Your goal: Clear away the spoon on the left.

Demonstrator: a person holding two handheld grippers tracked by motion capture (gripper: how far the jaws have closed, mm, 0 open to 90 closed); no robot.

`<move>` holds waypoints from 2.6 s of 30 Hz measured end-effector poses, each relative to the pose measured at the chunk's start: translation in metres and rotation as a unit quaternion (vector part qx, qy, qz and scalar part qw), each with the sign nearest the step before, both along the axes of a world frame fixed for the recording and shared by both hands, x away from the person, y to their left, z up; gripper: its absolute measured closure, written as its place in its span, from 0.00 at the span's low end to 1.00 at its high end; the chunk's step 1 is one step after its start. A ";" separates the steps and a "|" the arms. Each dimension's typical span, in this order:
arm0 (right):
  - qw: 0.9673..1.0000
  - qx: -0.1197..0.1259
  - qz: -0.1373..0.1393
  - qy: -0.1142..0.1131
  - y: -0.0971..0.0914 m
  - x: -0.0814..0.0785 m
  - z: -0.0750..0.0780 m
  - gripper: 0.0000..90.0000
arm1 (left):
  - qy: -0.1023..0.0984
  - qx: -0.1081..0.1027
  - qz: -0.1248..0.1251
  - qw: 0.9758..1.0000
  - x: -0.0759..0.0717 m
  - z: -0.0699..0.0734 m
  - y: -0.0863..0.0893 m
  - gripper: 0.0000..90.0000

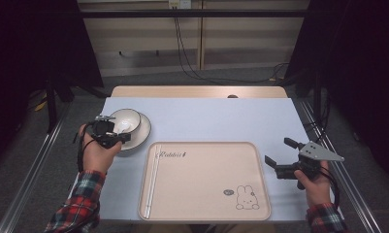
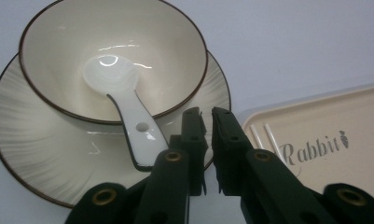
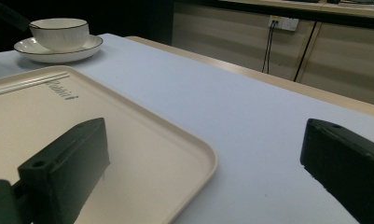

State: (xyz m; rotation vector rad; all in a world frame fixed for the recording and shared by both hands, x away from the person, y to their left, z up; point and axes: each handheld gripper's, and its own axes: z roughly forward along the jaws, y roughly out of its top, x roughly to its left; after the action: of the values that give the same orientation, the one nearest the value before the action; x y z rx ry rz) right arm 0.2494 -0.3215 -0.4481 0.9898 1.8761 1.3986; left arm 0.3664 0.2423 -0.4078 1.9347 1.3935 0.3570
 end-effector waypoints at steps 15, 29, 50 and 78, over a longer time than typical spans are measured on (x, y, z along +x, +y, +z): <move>1.000 -0.005 -0.003 0.001 0.000 0.000 0.000 0.01 | 0.012 0.006 0.018 1.000 0.000 0.004 0.011 1.00; 1.000 -0.005 0.000 0.001 0.000 0.000 -0.001 0.01 | 0.021 -0.001 0.031 0.999 -0.002 0.004 0.019 1.00; 1.000 -0.008 -0.001 0.004 0.001 0.000 -0.001 0.01 | 0.030 0.008 0.048 0.998 -0.003 -0.006 0.030 1.00; 1.000 -0.008 0.003 0.008 0.003 0.001 -0.003 0.01 | 0.013 0.012 0.094 0.995 0.014 -0.006 0.058 1.00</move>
State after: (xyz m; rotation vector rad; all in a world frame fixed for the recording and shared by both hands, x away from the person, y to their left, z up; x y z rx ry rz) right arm 0.2504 -0.3185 -0.4508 0.9904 1.9004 1.3801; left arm 0.3800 0.2999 -0.4142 1.8374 1.5990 0.4397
